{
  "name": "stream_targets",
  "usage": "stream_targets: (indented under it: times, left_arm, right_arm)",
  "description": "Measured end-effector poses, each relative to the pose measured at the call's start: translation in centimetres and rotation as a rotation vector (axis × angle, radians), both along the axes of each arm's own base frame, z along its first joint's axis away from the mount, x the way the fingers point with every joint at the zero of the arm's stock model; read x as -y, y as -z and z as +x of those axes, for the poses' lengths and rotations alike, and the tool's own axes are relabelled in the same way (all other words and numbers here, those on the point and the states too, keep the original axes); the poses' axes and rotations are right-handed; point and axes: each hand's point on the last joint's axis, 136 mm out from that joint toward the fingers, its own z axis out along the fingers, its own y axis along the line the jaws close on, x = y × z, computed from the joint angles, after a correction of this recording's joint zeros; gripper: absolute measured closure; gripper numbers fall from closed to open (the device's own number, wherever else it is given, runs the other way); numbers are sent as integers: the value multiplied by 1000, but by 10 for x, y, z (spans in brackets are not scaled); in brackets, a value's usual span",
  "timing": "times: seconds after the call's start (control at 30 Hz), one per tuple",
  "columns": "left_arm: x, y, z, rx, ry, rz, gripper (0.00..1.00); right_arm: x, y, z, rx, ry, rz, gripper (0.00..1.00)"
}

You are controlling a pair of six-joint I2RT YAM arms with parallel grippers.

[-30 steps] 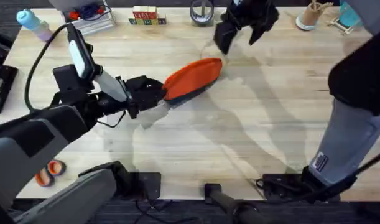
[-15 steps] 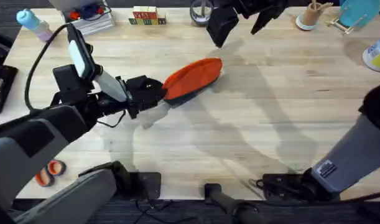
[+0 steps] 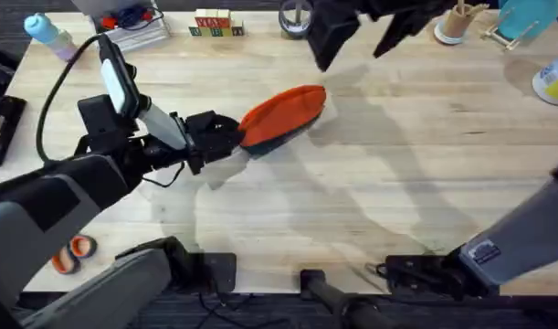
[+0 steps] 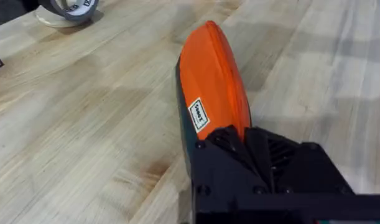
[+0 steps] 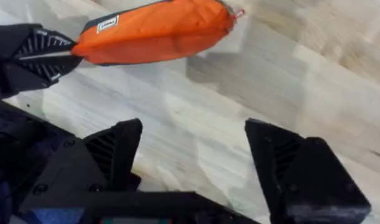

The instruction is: Unzip the bag, pick up the pens from the table one at a time and place them inside, then zip the bag closed.

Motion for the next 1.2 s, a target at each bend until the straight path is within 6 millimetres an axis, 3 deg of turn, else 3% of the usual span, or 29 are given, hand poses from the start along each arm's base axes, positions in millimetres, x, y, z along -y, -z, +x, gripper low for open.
stream_targets:
  times: [0.17, 0.5, 0.63, 0.8, 0.87, 0.9, 1.03, 1.07, 1.2]
  left_arm:
    - [0, 0, 0, 0, 0, 1, 960]
    - [0, 0, 0, -1, -1, 1, 960]
    - [0, 0, 0, -1, -1, 1, 960]
    - [0, 0, 0, -1, -1, 1, 953]
    - [0, 0, 0, 0, 0, 0, 890]
    - [0, 0, 0, 4, 1, 0, 811]
    - [2, -5, -2, 13, 17, -23, 149]
    - [2, -5, -2, 10, 18, -26, 50]
    - [3, -6, -2, 14, 23, -31, 8]
  right_arm:
    - [13, -18, -17, 82, 39, 23, 3]
    - [28, 20, -55, 128, 86, 89, 4]
    - [33, 19, -70, 131, 87, 104, 4]
    - [33, 17, -71, 137, 89, 111, 3]
    - [33, 17, -71, 136, 89, 110, 3]
    - [33, 17, -71, 136, 89, 110, 3]
    - [33, 17, -72, 136, 90, 110, 3]
    - [33, 17, -72, 135, 90, 110, 3]
    - [34, 17, -73, 131, 90, 107, 3]
